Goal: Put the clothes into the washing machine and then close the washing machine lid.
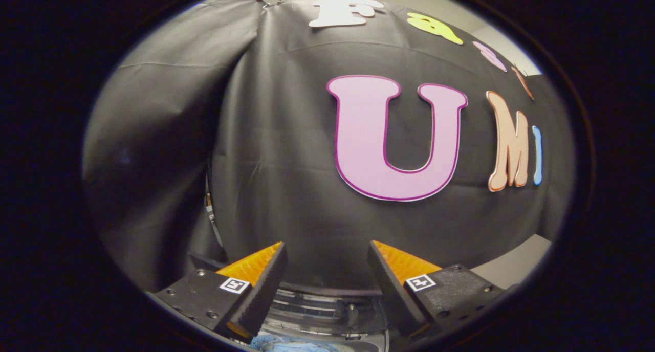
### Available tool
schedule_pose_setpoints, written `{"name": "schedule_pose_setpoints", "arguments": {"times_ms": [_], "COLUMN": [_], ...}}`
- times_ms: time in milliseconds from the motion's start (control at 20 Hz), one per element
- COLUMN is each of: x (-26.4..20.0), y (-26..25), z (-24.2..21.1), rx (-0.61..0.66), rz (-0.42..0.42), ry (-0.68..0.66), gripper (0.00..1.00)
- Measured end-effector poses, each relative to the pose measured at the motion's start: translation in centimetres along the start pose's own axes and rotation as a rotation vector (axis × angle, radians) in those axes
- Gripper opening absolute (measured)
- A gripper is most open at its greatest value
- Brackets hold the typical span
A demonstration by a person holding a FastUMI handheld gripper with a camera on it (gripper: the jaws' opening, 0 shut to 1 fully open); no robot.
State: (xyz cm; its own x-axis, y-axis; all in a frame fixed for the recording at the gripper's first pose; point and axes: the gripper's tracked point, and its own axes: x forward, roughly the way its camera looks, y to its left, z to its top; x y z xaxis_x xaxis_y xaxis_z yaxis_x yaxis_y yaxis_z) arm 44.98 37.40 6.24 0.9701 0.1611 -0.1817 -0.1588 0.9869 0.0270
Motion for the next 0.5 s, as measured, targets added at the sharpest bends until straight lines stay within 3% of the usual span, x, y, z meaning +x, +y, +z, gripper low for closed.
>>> {"name": "schedule_pose_setpoints", "arguments": {"times_ms": [300,500], "x": [3.4,3.5], "y": [-1.7,-1.8], "z": [-5.3,-8.0], "rx": [-0.003,0.082], "rz": [-0.042,0.005], "ry": [0.14,0.225], "gripper": [0.96,0.97]}}
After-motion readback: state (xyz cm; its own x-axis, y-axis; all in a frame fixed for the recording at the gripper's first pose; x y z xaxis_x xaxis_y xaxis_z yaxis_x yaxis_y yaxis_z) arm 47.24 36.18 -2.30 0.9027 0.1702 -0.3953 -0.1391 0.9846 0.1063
